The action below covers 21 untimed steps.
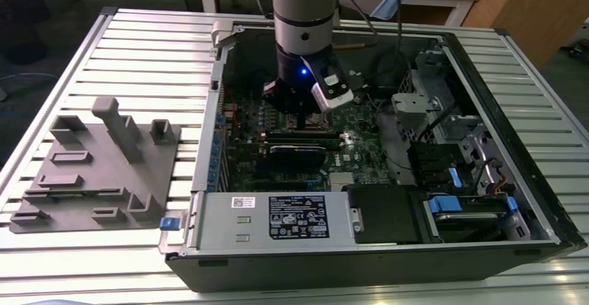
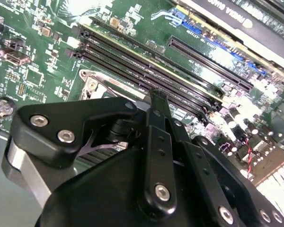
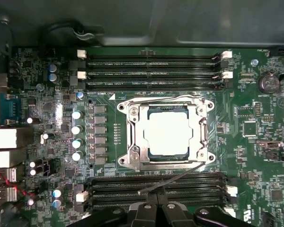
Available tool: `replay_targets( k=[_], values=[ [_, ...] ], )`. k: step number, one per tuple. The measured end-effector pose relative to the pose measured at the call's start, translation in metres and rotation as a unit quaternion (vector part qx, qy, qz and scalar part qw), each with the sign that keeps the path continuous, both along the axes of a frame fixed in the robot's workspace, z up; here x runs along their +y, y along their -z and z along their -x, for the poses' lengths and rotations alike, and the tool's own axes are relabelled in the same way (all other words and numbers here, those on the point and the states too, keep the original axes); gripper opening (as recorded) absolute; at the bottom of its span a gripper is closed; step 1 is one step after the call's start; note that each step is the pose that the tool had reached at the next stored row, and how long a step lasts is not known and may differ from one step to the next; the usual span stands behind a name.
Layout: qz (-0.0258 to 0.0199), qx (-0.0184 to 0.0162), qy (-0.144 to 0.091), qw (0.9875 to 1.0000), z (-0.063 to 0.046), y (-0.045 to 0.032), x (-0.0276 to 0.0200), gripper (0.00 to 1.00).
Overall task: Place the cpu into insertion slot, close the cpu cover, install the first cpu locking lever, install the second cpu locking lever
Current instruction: 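Install the second cpu locking lever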
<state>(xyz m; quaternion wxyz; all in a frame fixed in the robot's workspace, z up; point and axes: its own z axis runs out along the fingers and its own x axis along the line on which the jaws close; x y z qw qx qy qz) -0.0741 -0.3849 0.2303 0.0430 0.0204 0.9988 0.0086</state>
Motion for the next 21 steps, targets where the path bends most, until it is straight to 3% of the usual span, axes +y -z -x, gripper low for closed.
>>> replay_targets(
  k=[6,21],
  values=[
    [0.0000,0.0000,0.000,1.0000,0.0000,-0.0078,0.0000,0.11],
    [-0.0001,0.0000,0.000,1.0000,0.0000,-0.0098,0.0000,0.11]
  ],
)
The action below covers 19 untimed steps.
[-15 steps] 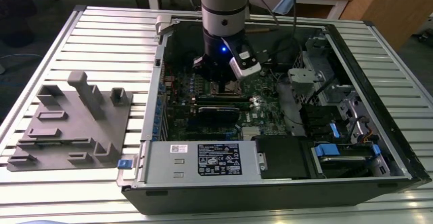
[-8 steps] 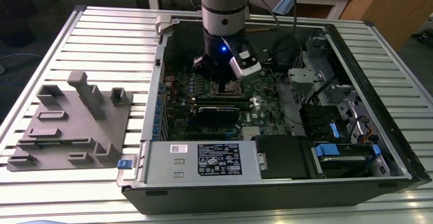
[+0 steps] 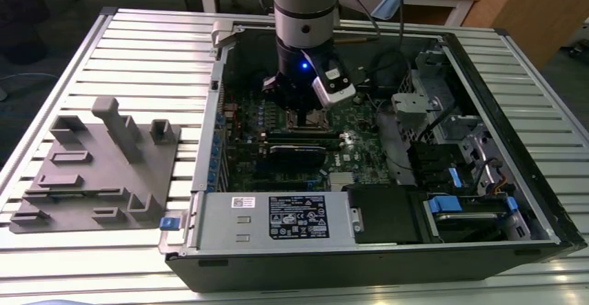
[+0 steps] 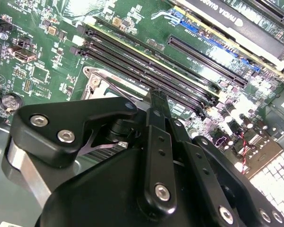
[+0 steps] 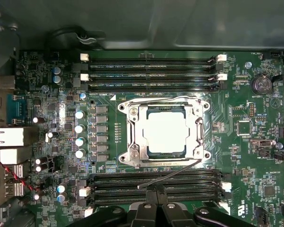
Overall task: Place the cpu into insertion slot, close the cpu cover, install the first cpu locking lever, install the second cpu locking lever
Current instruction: 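Install the second cpu locking lever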
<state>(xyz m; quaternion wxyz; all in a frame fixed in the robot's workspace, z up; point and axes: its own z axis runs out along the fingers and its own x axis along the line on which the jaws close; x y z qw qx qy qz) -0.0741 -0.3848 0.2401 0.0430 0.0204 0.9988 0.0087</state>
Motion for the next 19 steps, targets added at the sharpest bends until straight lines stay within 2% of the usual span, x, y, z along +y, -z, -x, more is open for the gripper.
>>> replay_targets(
  k=[9,15,19],
  values=[
    [0.0001,0.0001,0.000,1.0000,0.0000,-0.0005,0.0000,0.11],
    [0.0001,0.0000,0.000,1.0000,0.0000,-0.0055,0.0000,0.11],
    [0.0000,0.0000,0.000,1.0000,-0.0002,-0.0052,0.0000,0.11]
  ],
)
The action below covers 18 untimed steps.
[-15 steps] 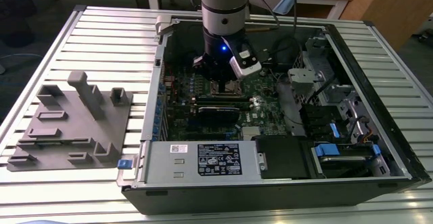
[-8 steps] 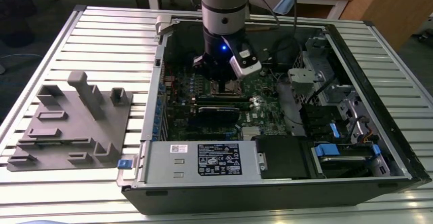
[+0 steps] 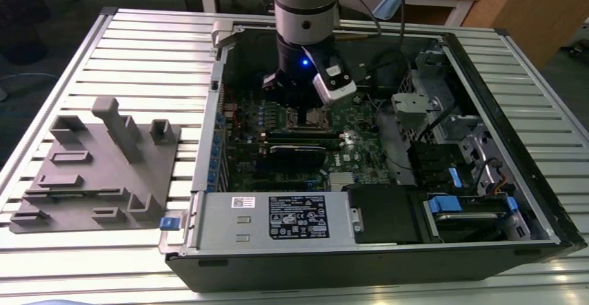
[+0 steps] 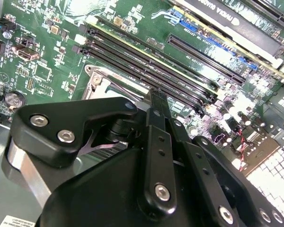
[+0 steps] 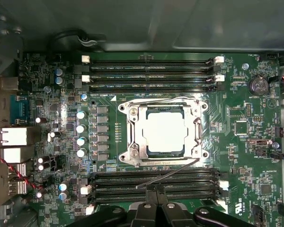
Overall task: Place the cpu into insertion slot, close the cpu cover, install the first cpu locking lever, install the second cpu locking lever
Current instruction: 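Install the second cpu locking lever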
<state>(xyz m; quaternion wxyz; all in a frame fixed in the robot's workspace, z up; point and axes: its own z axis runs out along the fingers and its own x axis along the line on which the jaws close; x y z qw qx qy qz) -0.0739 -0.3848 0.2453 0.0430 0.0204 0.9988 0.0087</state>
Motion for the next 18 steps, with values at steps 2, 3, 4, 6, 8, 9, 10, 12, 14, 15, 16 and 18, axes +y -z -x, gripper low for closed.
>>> replay_targets(
  k=[2,3,4,6,8,9,10,12,14,15,16,18],
  values=[
    [-0.0003,0.0000,0.000,1.0000,0.000,0.0006,0.0002,0.11],
    [-0.0004,0.0000,0.000,1.0000,0.000,0.0009,0.0008,0.11],
    [-0.0005,0.0000,0.000,1.0000,0.000,0.0012,0.0018,0.11],
    [-0.0005,0.0000,0.000,1.0000,0.000,0.0015,0.0046,0.11],
    [-0.0006,0.0000,0.000,1.0000,0.000,0.0019,0.0066,0.11],
    [-0.0008,0.0000,0.000,1.0000,0.000,0.0024,0.0068,0.11],
    [-0.0009,0.0000,0.000,1.0000,0.000,0.0032,0.0068,0.11],
    [-0.0011,0.0000,0.000,1.0000,0.000,0.0067,0.0068,0.11],
    [-0.0012,0.0000,0.000,1.0000,0.000,0.0103,0.0068,0.11],
    [-0.0012,0.0000,0.000,1.0000,0.000,0.0121,0.0068,0.11],
    [-0.0012,0.0000,0.000,1.0000,0.000,0.0139,0.0068,0.11],
    [-0.0011,0.0001,0.000,1.0000,0.000,0.0176,0.0068,0.11]
  ],
)
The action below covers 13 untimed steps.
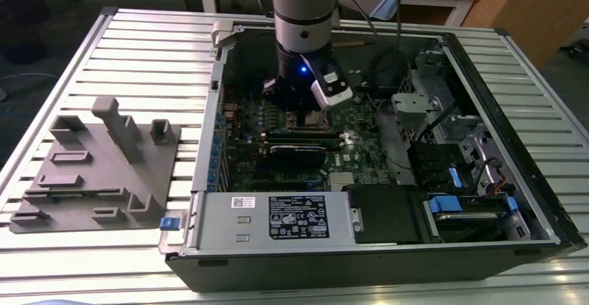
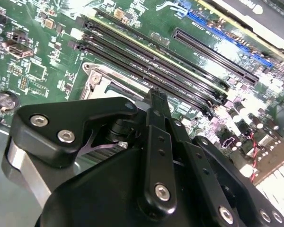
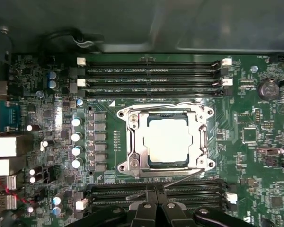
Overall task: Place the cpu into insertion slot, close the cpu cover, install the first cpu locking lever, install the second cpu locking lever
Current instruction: 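Install the second cpu locking lever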
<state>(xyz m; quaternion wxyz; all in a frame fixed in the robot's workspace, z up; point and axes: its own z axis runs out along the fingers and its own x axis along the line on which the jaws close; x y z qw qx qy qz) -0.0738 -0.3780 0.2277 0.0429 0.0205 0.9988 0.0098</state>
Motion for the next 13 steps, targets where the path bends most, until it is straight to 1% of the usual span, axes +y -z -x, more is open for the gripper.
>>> replay_targets(
  k=[8,13],
  values=[
    [-0.0001,0.0000,0.000,1.0000,0.002,0.0143,0.0000,0.11],
    [-0.0006,0.0000,0.000,1.0000,0.005,0.0200,0.0000,0.11]
  ],
)
